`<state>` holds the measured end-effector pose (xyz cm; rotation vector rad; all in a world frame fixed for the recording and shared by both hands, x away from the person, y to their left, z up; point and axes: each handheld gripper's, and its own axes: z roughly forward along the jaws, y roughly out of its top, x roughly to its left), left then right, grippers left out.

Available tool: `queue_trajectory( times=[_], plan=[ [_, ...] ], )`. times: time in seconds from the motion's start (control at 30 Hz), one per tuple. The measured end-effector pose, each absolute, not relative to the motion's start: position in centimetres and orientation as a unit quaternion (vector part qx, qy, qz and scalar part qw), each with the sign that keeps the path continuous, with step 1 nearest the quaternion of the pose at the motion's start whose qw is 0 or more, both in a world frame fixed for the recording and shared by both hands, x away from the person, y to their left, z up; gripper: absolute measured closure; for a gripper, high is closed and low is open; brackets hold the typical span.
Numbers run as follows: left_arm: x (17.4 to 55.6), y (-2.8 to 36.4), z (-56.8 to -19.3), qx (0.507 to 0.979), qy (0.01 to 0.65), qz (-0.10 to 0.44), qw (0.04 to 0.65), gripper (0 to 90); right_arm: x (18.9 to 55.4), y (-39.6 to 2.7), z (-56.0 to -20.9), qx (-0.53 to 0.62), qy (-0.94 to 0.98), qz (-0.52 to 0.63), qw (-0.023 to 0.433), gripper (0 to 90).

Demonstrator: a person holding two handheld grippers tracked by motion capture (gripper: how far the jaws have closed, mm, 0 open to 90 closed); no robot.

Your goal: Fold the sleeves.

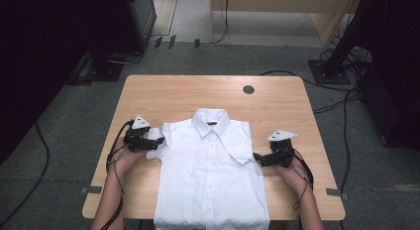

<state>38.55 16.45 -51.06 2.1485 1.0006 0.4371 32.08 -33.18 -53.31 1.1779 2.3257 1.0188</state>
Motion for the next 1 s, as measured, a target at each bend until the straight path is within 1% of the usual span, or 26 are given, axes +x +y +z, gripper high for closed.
queue_trajectory(
  times=[0.73,0.8,0.87,0.93,1.0],
  plan=[
    [38.8,17.4,-51.7,0.832,0.4,0.18,0.339,20.1,32.1,-33.2,-53.3,0.415,0.819,0.359,0.171,1.4],
    [38.8,17.5,-51.7,0.83,0.401,0.178,0.345,25.6,32.1,-33.2,-53.3,0.415,0.819,0.359,0.171,1.4],
    [38.8,17.6,-51.7,0.829,0.404,0.18,0.343,25.7,32.1,-33.2,-53.3,0.415,0.819,0.359,0.171,1.4],
    [38.8,17.6,-51.7,0.827,0.404,0.174,0.349,31.4,32.1,-33.2,-53.3,0.415,0.819,0.359,0.171,1.4],
    [38.8,17.7,-51.7,0.826,0.403,0.174,0.352,33.8,32.1,-33.2,-53.3,0.415,0.819,0.359,0.171,1.4]
  ],
)
